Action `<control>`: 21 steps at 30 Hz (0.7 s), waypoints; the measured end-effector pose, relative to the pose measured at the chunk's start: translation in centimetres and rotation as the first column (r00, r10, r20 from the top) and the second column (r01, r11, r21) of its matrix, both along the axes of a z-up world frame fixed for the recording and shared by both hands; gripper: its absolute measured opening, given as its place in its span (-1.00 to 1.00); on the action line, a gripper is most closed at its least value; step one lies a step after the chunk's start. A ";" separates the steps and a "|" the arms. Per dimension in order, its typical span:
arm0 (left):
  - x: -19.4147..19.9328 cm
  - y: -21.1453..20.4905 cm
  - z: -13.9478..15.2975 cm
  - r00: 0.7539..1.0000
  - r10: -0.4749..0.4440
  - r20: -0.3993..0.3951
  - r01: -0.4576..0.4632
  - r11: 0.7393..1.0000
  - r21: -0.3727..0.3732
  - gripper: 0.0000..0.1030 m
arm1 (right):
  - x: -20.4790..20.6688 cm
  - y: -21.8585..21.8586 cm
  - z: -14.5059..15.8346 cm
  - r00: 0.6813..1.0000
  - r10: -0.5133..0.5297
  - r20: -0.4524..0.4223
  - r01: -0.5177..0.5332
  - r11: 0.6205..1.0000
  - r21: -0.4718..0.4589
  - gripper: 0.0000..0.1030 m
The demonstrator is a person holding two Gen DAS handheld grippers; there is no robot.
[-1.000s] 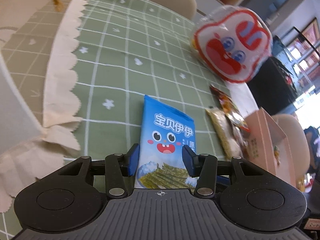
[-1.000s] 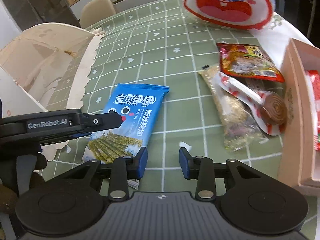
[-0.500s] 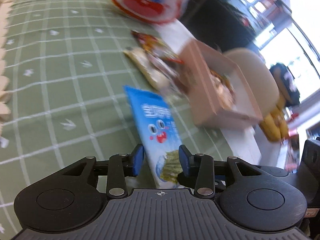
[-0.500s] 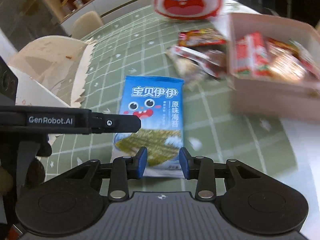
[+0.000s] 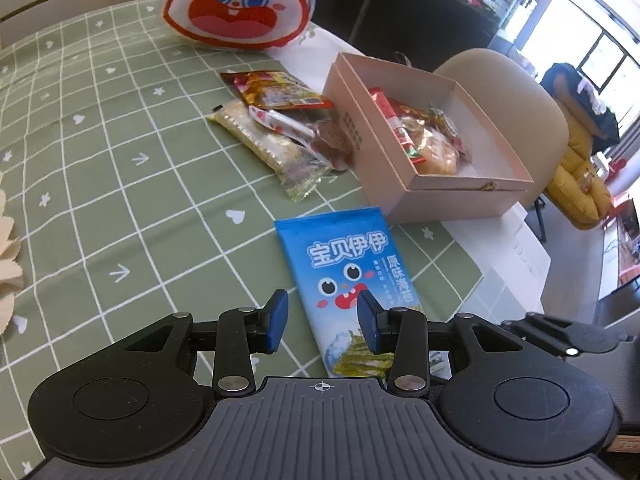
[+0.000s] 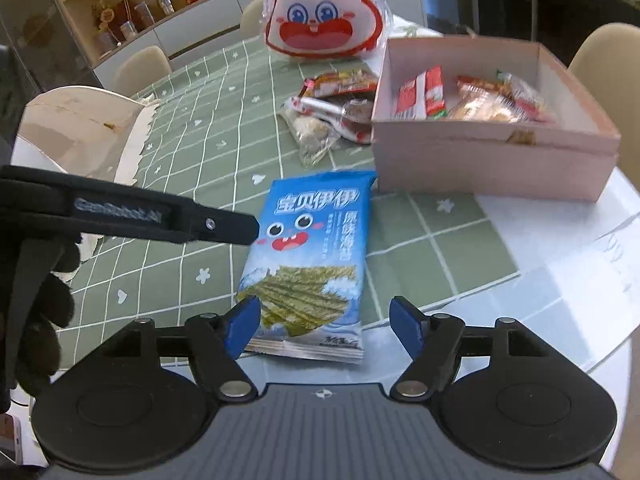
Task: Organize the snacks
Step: 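Move the left tool to the blue seaweed packet and grasp it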
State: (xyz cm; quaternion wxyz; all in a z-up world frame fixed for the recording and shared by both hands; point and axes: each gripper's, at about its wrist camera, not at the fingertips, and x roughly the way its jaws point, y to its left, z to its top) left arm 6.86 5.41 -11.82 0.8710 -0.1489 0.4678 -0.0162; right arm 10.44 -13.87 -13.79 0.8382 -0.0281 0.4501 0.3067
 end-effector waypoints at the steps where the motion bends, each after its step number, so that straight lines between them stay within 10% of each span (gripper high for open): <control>1: 0.0 0.4 -0.2 1.000 0.011 -0.003 -0.012 1.000 -0.018 -0.17 | 0.0 0.0 -0.1 1.000 -0.006 0.009 0.006 1.000 -0.004 0.40; 7: -0.4 2.3 -2.1 0.997 0.071 -0.026 -0.074 0.988 -0.138 -0.17 | 1.1 -0.6 -0.3 0.984 -0.144 0.109 0.152 0.986 -0.070 -0.34; 21: 0.5 -0.4 -1.8 0.998 -0.058 0.034 0.065 0.958 -0.280 -0.25 | 1.0 -1.1 -1.3 0.995 -0.097 0.029 0.097 0.995 0.005 -0.38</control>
